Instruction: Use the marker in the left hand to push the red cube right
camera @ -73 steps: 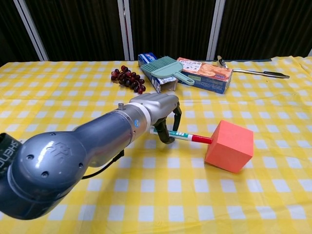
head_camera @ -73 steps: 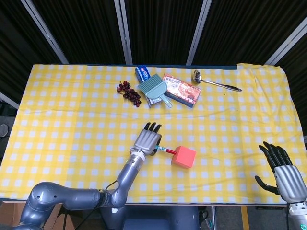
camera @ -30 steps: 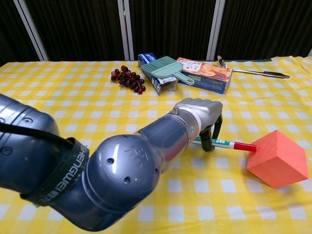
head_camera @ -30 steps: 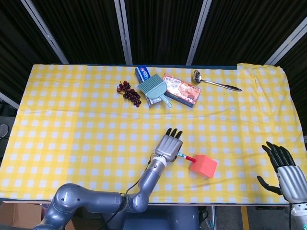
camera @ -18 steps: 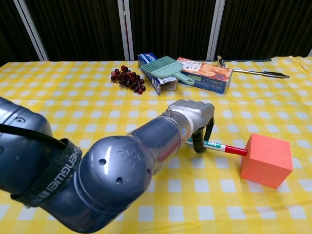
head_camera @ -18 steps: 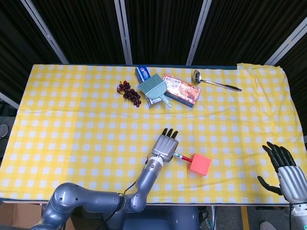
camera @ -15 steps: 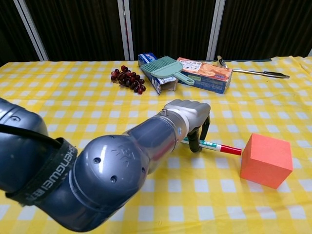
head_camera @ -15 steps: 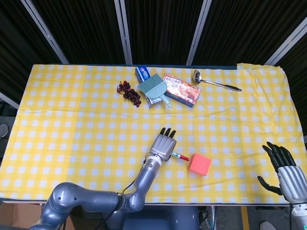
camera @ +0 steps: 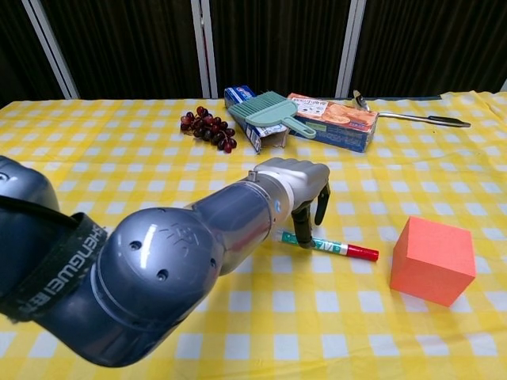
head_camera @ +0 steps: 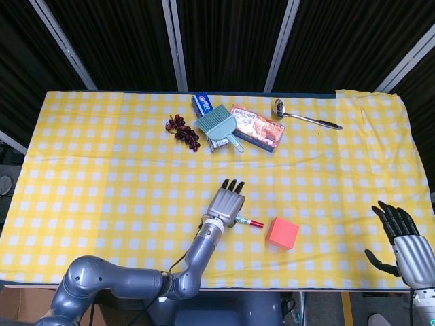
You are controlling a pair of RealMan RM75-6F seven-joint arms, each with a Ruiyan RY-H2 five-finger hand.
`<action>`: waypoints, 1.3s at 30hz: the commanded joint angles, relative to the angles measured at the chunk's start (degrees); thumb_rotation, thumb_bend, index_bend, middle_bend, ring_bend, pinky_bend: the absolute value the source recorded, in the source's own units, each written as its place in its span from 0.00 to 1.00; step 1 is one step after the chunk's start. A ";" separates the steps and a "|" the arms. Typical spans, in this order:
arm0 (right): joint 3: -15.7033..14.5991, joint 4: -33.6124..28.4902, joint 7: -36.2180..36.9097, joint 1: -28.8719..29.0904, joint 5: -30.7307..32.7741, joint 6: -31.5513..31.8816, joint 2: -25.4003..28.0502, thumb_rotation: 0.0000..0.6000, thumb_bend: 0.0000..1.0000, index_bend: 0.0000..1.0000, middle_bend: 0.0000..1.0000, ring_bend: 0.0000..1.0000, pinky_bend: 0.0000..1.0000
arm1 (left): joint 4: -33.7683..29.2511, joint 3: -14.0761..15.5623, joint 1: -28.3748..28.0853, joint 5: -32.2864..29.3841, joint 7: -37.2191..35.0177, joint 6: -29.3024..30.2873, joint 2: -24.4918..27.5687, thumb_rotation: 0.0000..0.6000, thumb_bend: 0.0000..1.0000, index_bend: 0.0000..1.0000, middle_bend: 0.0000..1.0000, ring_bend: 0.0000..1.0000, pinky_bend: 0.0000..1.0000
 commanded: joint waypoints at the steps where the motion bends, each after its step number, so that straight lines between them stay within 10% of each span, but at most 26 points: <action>1: 0.03 0.06 0.17 -0.05 0.09 0.04 0.04 1.00 0.34 0.00 0.00 0.00 0.05 | -1.50 0.64 0.89 -0.06 -0.05 0.64 1.17 1.00 0.26 0.38 0.01 0.00 0.02; 10: 0.06 0.27 0.00 -0.17 0.25 0.09 0.07 1.00 0.34 0.00 0.00 0.00 0.04 | -14.24 4.64 8.98 6.63 -6.38 6.33 10.53 1.00 0.21 0.22 0.00 0.00 0.01; 22: 0.33 0.10 -3.26 -0.20 0.33 0.12 -0.62 1.00 0.34 0.00 0.00 0.00 0.05 | -35.13 20.10 27.75 25.87 -20.19 17.70 34.78 1.00 0.07 0.00 0.00 0.00 0.00; 31: 0.74 -0.11 -6.39 -0.18 0.63 0.12 -1.61 1.00 0.34 0.00 0.00 0.00 0.05 | -36.43 32.47 41.28 43.56 -32.24 28.27 46.94 1.00 0.06 0.00 0.00 0.00 0.00; 39: 0.82 -0.15 -9.37 0.27 0.25 -0.43 -2.66 1.00 0.34 0.00 0.00 0.00 0.05 | -33.59 36.25 48.65 50.48 -37.60 33.83 50.88 1.00 0.06 0.00 0.00 0.00 0.00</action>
